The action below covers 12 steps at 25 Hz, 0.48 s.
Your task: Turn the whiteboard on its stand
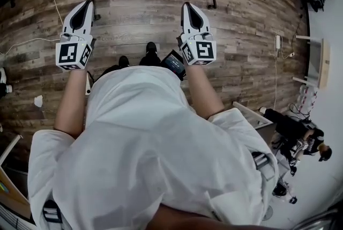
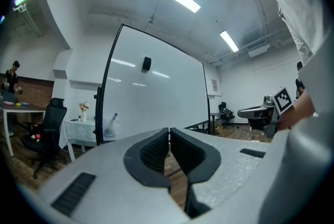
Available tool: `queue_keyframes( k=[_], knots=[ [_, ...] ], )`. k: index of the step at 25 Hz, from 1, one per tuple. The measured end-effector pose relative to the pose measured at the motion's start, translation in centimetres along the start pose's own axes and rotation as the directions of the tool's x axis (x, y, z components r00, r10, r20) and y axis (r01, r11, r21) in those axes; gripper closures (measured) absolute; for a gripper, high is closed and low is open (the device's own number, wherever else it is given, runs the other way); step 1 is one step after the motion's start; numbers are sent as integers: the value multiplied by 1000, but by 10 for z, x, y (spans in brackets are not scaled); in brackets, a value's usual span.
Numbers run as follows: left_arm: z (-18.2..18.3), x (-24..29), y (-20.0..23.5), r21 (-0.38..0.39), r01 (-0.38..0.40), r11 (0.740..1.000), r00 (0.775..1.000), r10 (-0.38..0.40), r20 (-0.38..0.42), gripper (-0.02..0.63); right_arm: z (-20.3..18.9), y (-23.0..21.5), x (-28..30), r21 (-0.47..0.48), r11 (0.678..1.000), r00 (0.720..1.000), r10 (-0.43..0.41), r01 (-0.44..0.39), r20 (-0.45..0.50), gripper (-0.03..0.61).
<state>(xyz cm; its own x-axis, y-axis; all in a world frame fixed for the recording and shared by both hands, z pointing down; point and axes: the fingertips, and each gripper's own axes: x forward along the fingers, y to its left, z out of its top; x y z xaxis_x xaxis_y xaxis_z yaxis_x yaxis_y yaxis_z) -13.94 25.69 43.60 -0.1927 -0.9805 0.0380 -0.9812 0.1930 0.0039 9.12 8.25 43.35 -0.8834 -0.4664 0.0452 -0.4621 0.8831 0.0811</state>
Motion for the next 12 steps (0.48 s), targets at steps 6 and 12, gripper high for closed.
queue_keyframes(
  k=[6, 12],
  knots=[
    [-5, -5, 11, -9, 31, 999, 999, -31, 9, 598, -4, 13, -7, -8, 999, 999, -36, 36, -24, 580],
    [-5, 6, 10, -27, 73, 997, 997, -72, 21, 598, -4, 17, -7, -19, 998, 998, -58, 57, -39, 580]
  ],
)
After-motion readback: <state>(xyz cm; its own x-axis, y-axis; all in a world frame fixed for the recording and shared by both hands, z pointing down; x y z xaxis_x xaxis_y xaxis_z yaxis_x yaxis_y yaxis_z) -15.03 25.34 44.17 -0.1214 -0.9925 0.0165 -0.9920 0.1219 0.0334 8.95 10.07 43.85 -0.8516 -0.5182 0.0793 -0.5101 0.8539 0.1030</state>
